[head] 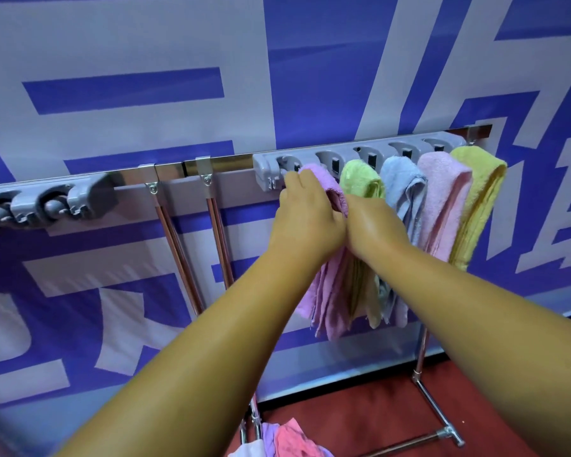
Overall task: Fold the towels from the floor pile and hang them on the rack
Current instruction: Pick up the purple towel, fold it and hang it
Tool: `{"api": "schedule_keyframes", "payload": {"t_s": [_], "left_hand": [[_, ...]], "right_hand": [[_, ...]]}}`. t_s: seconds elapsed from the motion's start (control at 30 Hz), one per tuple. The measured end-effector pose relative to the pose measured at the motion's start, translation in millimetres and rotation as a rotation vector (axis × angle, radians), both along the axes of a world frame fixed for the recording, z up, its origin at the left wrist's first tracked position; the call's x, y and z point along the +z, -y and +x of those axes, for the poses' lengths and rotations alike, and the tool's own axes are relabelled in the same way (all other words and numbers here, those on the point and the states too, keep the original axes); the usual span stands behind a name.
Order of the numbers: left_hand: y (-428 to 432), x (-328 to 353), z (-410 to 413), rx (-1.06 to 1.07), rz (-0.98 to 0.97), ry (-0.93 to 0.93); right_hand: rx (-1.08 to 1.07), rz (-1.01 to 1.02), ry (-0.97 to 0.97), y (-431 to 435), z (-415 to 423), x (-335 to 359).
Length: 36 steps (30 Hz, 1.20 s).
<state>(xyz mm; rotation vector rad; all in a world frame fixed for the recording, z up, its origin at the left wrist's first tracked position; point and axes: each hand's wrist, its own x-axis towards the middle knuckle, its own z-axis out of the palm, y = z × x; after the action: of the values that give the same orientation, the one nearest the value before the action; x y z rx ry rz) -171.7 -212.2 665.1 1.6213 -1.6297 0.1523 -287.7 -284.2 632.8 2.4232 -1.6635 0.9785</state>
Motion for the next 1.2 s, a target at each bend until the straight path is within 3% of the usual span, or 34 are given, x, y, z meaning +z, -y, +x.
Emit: {"api": "schedule_keyframes", "payload": {"t_s": [0.33,0.5,0.7,1.03,1.2], "left_hand": [[25,-20,-7,0.120,0.021,-0.144],[29,-27,3,0.154,-0.005,-0.136],[24,-40,20,0.149,-0.022,-0.134],[24,-83,27,0.096,0.172,-0.288],[18,-111,27,0.105,0.267,-0.318]], "right_hand": [[0.045,0.310,0.099,2,4,-47],[0.032,0.303,0.070,6,9,-57],[-0.040,0.299,0.170,11,3,-61],[0.012,0.437,0.188,6,15,-79],[0.020,0.536,0.319,6,12,-90]]}}
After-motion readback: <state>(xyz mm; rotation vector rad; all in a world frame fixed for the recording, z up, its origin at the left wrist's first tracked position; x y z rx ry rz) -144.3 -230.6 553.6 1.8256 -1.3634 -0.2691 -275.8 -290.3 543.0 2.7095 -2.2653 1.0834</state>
